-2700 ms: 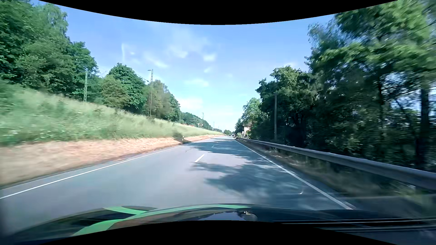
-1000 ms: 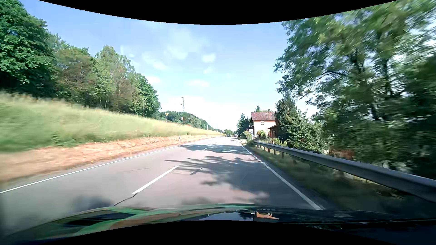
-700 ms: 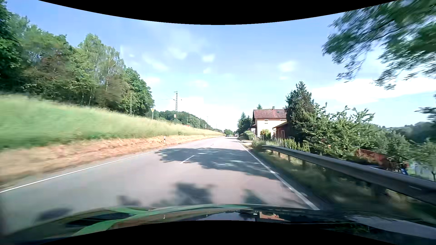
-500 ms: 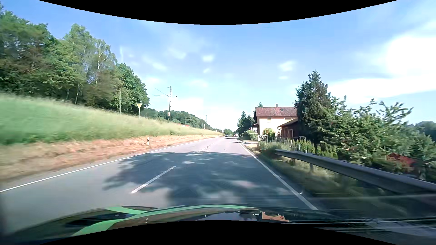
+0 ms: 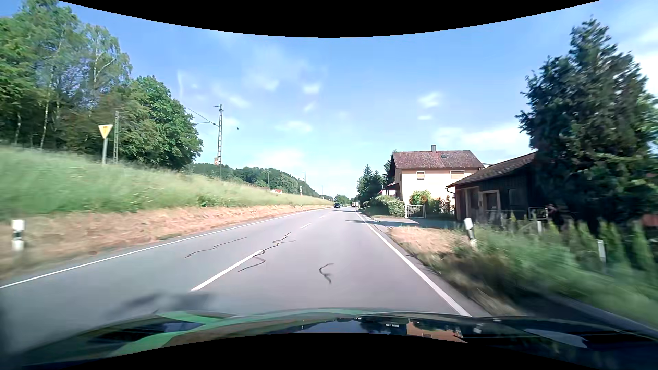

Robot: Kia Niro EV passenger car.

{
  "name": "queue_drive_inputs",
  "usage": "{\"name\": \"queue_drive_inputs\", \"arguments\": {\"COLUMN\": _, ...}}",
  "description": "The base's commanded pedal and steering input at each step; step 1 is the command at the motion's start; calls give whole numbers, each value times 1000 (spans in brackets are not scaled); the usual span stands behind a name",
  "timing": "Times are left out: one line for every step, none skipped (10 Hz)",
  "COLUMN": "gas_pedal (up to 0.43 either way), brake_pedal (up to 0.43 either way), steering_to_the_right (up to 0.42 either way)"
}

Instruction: Follow the waypoints while adhering to traffic rules and regulations

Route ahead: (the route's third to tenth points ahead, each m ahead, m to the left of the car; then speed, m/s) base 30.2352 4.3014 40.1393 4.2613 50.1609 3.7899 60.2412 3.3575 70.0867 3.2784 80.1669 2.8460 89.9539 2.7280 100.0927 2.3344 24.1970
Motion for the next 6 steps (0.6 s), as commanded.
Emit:
{"name": "queue_drive_inputs", "arguments": {"gas_pedal": 157, "brake_pedal": 0, "steering_to_the_right": 1}}
{"name": "queue_drive_inputs", "arguments": {"gas_pedal": 157, "brake_pedal": 0, "steering_to_the_right": 1}}
{"name": "queue_drive_inputs", "arguments": {"gas_pedal": 157, "brake_pedal": 0, "steering_to_the_right": 1}}
{"name": "queue_drive_inputs", "arguments": {"gas_pedal": 157, "brake_pedal": 0, "steering_to_the_right": 1}}
{"name": "queue_drive_inputs", "arguments": {"gas_pedal": 169, "brake_pedal": 0, "steering_to_the_right": 0}}
{"name": "queue_drive_inputs", "arguments": {"gas_pedal": 177, "brake_pedal": 0, "steering_to_the_right": 0}}
